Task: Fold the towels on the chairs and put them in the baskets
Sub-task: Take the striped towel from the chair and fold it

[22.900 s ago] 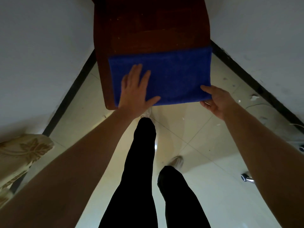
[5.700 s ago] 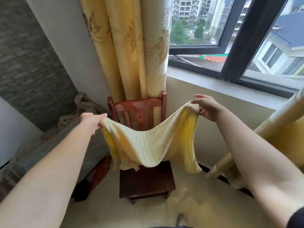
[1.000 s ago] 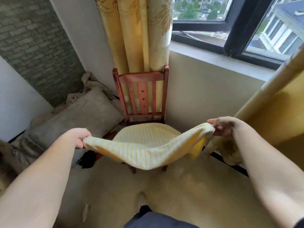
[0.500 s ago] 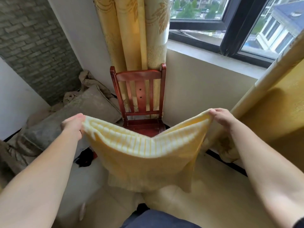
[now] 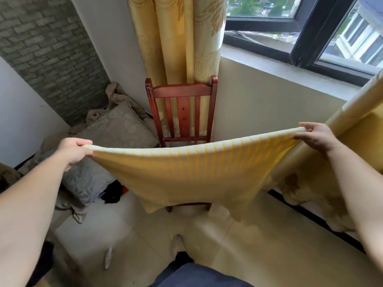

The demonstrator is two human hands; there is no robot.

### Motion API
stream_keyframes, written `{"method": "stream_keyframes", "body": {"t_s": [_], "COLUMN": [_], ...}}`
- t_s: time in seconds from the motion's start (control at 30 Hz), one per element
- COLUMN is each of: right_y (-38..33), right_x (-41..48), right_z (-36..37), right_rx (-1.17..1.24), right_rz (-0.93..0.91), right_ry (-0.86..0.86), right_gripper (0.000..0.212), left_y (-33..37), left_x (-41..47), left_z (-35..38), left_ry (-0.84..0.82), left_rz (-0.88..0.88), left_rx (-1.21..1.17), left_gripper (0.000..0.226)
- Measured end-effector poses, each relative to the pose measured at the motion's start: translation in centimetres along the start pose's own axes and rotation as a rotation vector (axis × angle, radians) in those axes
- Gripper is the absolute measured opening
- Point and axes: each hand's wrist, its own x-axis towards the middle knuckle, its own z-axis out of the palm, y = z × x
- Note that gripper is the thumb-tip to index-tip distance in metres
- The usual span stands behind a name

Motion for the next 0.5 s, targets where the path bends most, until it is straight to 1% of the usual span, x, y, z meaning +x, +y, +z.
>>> {"method": "stream_keyframes", "body": {"t_s": [0.03, 0.07, 0.13, 0.2, 0.27, 0.37, 0.43, 0.5], "right_y": [-0.5, -1.0, -2.8, -5.0, -7.1, -10.2, -12.7, -15.0], "right_x": [0.4, 0.9, 1.6, 2.3, 3.6, 6.1, 7.3, 8.0], "right_z": [0.0, 0.1, 0.4, 0.7, 1.1, 1.9, 2.5, 2.8], "right_rx": [-0.050, -0.119, -0.308, -0.482, -0.602, -0.715, -0.729, -0.711], "right_rz": [-0.023, -0.047, -0.127, -0.221, -0.272, -0.247, -0.210, -0.217], "right_ry": [-0.017, -0.014, 0.020, 0.067, 0.089, 0.144, 0.221, 0.310], "right_gripper": [0.055, 0.052, 0.035, 0.027, 0.028, 0.034, 0.036, 0.038], "left_y": [0.2, 0.7, 1.8, 3.3, 5.1, 7.8, 9.7, 11.5], "left_x": [0.5, 0.7, 1.4, 2.3, 3.0, 4.9, 6.5, 7.9], "left_z": [-0.2, -0.4, -0.6, -0.5, -0.3, -0.2, -0.4, -0.8], "left_ry": [-0.007, -0.004, 0.019, 0.086, 0.163, 0.288, 0.366, 0.455], "left_rz": [0.022, 0.037, 0.082, 0.134, 0.190, 0.262, 0.287, 0.284], "left_rx": [0.046, 0.068, 0.068, 0.065, 0.087, 0.154, 0.158, 0.156], "left_gripper": [0.046, 0.046, 0.041, 0.033, 0.027, 0.025, 0.026, 0.028]}}
